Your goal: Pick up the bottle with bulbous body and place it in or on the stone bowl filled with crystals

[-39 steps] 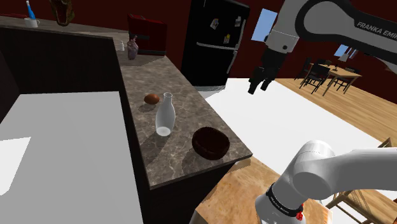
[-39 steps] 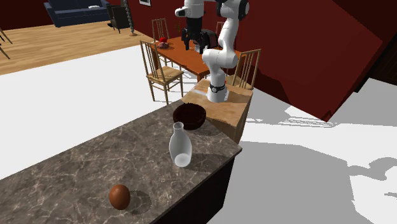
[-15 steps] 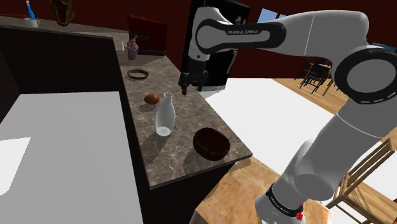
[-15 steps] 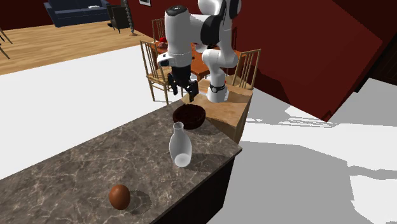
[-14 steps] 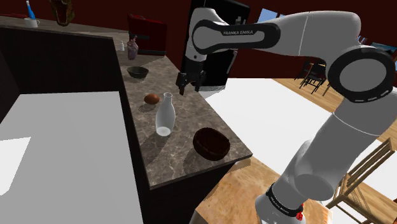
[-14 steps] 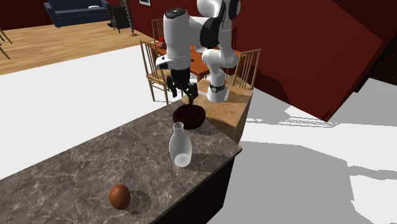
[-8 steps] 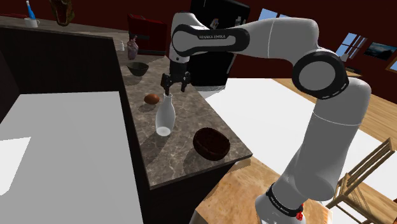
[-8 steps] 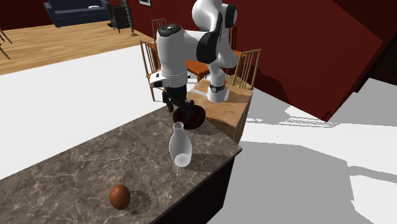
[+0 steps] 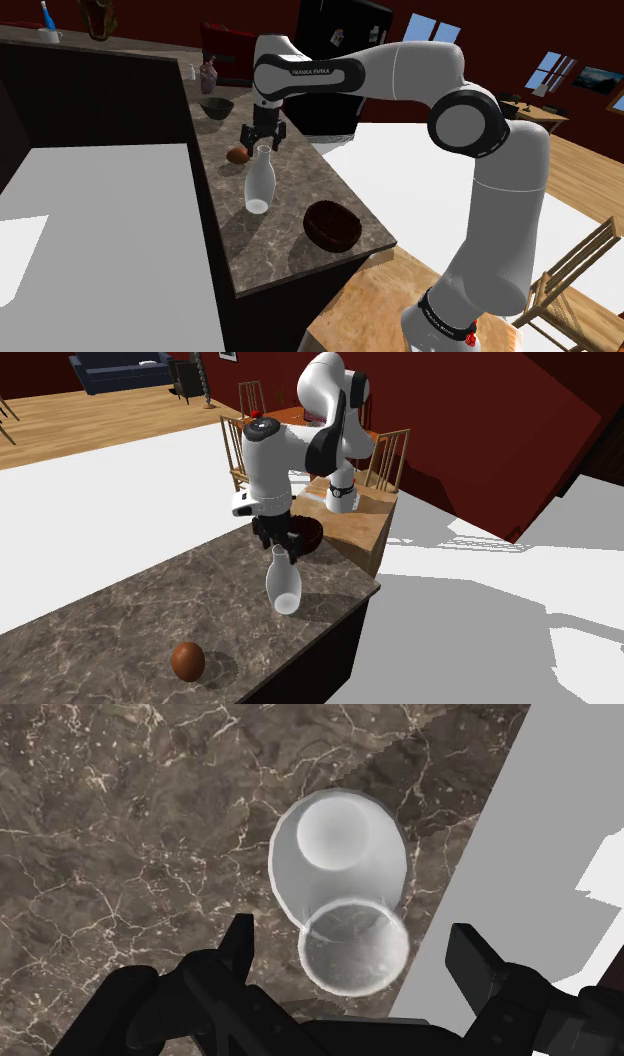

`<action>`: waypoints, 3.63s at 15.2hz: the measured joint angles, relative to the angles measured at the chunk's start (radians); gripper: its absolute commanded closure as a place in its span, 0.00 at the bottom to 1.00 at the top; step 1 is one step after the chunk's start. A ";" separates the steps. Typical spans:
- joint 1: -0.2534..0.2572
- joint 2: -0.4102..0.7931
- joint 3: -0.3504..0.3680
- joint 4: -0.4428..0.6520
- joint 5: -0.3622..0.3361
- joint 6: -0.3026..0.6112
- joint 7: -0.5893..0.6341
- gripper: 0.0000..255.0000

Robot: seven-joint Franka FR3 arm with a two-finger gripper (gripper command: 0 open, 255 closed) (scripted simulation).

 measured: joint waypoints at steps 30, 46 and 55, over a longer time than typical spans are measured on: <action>0.001 -0.006 0.000 0.064 0.000 -0.070 0.000 1.00; 0.004 0.025 0.001 0.329 -0.001 -0.304 0.000 1.00; -0.003 0.000 -0.001 0.396 0.001 -0.396 -0.009 1.00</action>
